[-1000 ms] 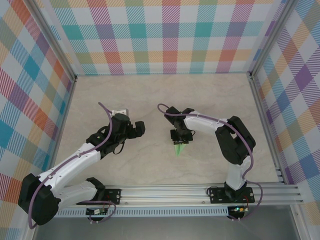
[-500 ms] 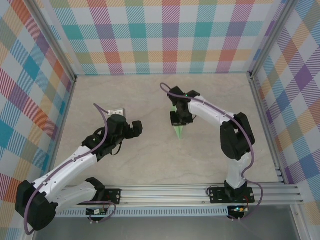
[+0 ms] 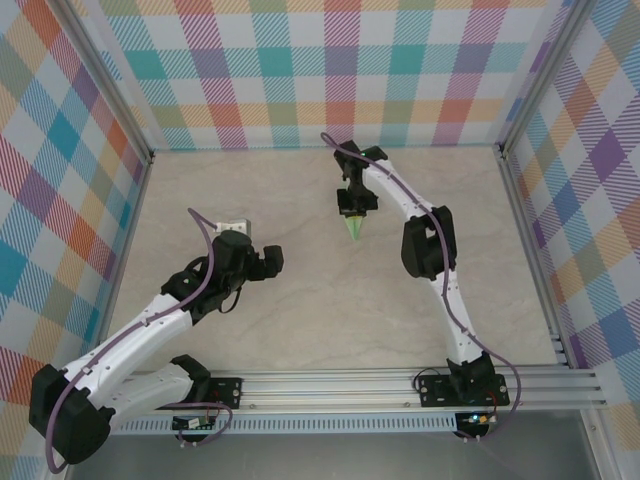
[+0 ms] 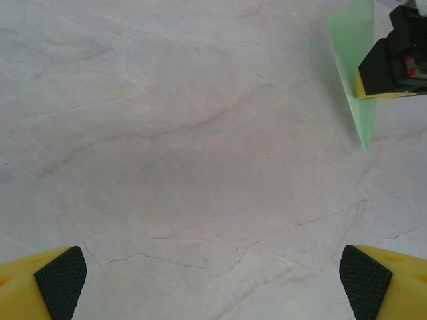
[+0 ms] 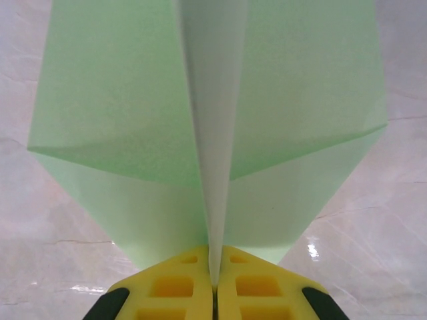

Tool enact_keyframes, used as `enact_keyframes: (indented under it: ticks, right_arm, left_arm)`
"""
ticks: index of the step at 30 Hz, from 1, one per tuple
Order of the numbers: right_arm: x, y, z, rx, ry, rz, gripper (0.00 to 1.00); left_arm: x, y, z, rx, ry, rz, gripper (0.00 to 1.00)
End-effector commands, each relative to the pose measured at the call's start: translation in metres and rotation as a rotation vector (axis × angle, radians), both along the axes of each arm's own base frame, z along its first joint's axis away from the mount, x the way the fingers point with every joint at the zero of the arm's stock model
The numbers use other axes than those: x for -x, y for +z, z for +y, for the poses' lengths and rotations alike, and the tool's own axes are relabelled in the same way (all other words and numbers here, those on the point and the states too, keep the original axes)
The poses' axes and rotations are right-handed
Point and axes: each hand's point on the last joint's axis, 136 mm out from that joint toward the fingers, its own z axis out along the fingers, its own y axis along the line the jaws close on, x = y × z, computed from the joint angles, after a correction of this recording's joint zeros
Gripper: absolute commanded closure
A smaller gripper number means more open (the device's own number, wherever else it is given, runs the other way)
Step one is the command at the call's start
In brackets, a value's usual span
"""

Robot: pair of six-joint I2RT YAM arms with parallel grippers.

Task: Fold a paper plane with a square sheet of paper (fold left side to right side)
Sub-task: Place the paper plane at the top-center of the table, then reset both arms

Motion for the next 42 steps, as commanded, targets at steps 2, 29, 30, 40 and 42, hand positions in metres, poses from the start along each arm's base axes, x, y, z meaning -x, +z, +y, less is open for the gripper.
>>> enact_keyframes:
  ticks: [2,29,30,40,42]
  right_arm:
    - [0.011,-0.002,-0.006,-0.007,0.01,0.073,0.92]
    - [0.026,0.048,-0.013,0.02,0.028,0.031,0.6]
    - [0.03,0.058,-0.014,0.025,0.032,0.018,0.57]
    - [0.074,0.154,-0.055,0.037,0.032,-0.275,0.3]
    - [0.083,0.168,-0.076,0.071,0.02,-0.371,0.22]
  left_arm:
    - [0.003,0.007,0.003,0.004,-0.009,-0.006,0.0]
    - [-0.003,0.009,-0.005,0.016,-0.011,0.036,0.0]
    - [-0.004,0.011,-0.004,0.015,-0.006,0.029,0.0]
    - [-0.031,0.016,0.045,0.042,0.187,-0.014,0.0]
    - [-0.04,0.014,0.068,0.049,0.262,-0.023,0.0]
